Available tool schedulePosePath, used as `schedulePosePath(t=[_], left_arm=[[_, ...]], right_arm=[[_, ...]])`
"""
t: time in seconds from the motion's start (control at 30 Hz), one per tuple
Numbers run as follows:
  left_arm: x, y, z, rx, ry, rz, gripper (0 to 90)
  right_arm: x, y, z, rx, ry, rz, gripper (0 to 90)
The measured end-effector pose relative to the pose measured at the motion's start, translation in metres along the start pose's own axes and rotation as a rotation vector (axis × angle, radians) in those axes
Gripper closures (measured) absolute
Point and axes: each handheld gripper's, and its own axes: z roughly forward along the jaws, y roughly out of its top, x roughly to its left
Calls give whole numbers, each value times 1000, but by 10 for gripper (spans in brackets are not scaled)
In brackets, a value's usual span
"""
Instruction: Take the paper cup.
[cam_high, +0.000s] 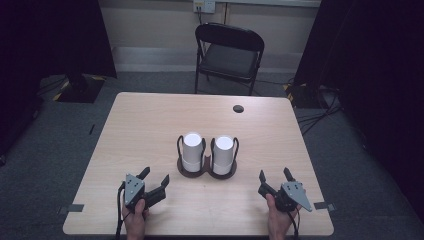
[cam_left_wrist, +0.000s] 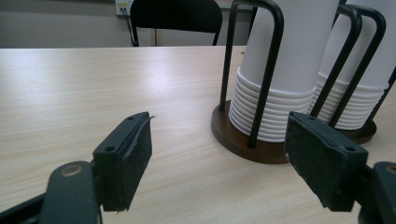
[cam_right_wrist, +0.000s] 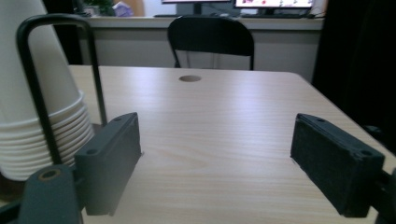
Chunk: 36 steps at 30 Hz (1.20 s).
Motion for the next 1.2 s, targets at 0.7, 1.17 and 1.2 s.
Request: schedulePosePath(t=[0.7, 1.17, 1.2], left_arm=[[-1, 0, 0, -7, 12, 7, 190], [-1, -1, -2, -16, 11, 4, 180], [-1, -1, -2, -16, 11, 4, 180]], right_arm=[[13, 6, 2, 74, 77, 29, 244], [39, 21, 1, 60, 232, 65, 337], [39, 21, 1, 60, 232, 65, 337]])
